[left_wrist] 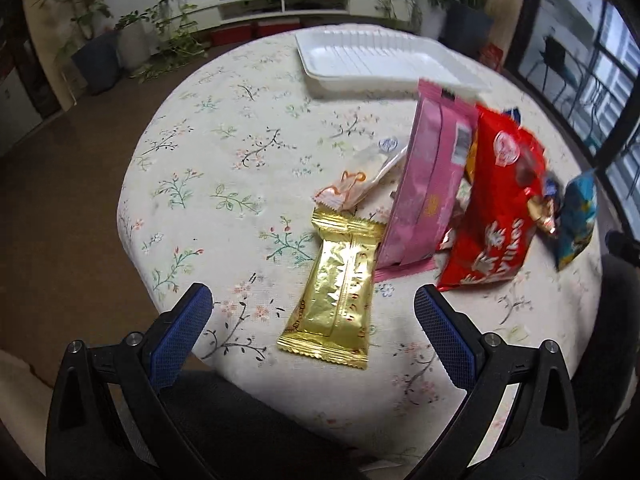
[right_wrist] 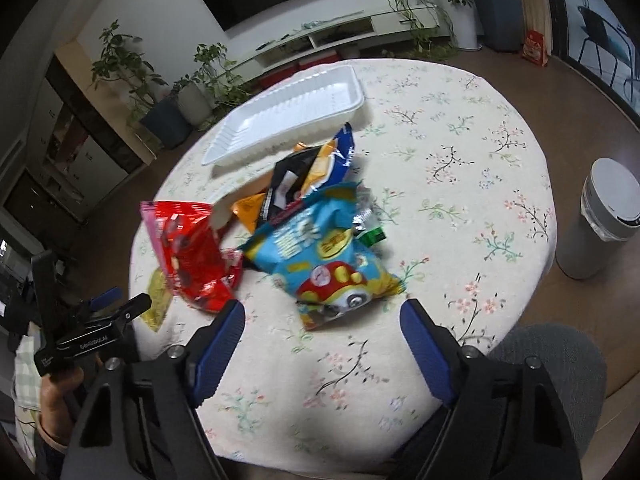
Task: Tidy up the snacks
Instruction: 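Grasp the gold bar with the left tool while the right tool grasps the blue SHUTIAO bag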
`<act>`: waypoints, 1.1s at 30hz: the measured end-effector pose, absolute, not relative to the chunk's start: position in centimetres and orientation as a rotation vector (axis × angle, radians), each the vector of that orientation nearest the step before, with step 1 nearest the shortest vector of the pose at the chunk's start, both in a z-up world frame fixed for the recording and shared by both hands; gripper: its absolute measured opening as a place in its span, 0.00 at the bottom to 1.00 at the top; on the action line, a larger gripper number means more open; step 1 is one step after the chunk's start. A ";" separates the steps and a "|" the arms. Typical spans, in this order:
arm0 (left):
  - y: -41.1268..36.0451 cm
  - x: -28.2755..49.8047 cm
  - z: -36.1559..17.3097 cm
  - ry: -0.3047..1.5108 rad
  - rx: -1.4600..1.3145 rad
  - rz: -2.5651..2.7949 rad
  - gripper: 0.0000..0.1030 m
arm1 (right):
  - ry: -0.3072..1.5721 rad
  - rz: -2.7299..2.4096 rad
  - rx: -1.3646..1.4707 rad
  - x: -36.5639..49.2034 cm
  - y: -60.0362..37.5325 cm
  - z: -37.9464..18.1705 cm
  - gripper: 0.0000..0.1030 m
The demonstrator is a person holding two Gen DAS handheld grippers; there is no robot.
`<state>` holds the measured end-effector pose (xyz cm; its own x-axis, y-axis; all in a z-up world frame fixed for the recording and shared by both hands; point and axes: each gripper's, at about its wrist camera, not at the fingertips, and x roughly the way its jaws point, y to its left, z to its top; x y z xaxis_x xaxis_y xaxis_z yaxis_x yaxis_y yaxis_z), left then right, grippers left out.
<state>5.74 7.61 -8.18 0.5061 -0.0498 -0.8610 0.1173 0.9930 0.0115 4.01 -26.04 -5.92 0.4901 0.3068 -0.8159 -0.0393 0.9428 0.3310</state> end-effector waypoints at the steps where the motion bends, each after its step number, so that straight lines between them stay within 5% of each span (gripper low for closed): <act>1: 7.6 6.0 -8.4 1.044 0.088 -0.107 0.99 | 1.044 0.215 0.257 4.2 -25.7 -6.1 0.80; 15: 6.6 8.3 -9.7 1.081 0.142 -0.206 0.94 | 0.986 0.221 0.017 6.3 -23.8 -6.7 0.77; 17: 6.5 8.6 -9.9 1.091 0.144 -0.215 0.85 | 0.991 0.221 0.018 6.4 -23.8 -6.9 0.74; 19: 6.6 9.0 -10.2 1.115 0.146 -0.213 0.49 | 0.997 0.220 0.022 6.6 -23.9 -7.0 0.72; 20: 6.7 9.2 -10.4 1.129 0.143 -0.211 0.45 | 0.999 0.219 0.025 6.6 -23.9 -7.1 0.72; 33: 7.1 9.2 -10.3 1.129 0.108 -0.249 0.30 | 1.011 0.266 0.023 7.6 -24.0 -7.6 0.69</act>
